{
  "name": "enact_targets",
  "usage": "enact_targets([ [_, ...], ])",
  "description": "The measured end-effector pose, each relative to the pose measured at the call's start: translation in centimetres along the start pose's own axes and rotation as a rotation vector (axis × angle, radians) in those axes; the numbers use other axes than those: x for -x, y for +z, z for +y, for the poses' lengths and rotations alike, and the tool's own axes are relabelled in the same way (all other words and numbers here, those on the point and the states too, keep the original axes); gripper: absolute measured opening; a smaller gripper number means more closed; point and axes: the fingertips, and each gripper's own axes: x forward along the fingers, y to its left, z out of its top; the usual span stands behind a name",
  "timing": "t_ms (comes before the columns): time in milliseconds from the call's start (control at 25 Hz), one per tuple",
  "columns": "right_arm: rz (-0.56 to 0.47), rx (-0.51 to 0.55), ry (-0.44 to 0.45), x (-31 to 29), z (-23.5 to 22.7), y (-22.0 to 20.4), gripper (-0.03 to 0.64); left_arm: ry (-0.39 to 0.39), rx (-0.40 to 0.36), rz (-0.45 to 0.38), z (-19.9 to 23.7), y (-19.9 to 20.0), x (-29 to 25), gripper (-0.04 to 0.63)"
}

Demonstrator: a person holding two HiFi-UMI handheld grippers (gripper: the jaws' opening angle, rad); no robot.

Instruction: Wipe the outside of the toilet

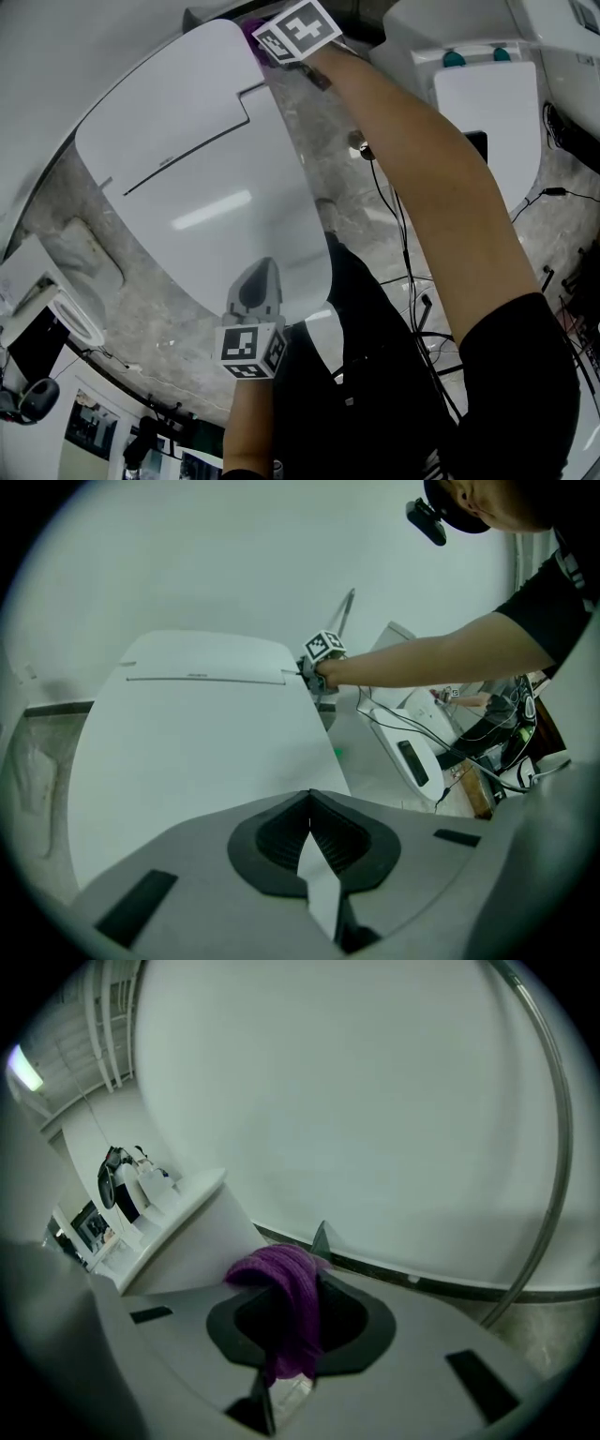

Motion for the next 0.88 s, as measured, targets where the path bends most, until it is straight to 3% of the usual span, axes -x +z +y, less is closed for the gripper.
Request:
enact_targets([
  [320,-0.020,0.045,0.071,2.0,2.7,-3.5,0.057,-0.060,0.030,0.078,-1.7,-3.6,0.5,0.008],
  [560,-0.004,0.105,0.124,4.8,6.1,-8.2,0.055,-0.075,-0.039,0.075,-2.4,-1.7,-0.7,0.008],
  [760,0.032,0.049,0.176,6.7,9.9,-13.8,0.057,-0.061,-0.060,0.052,-2.8,0.0,-1.0,0.008],
  [880,0.116,0.042,0.239,8.1,13.2,-19.3,0.055,-0.062,-0.069,0.050,-3.3,0.1,-1.0,0.008],
])
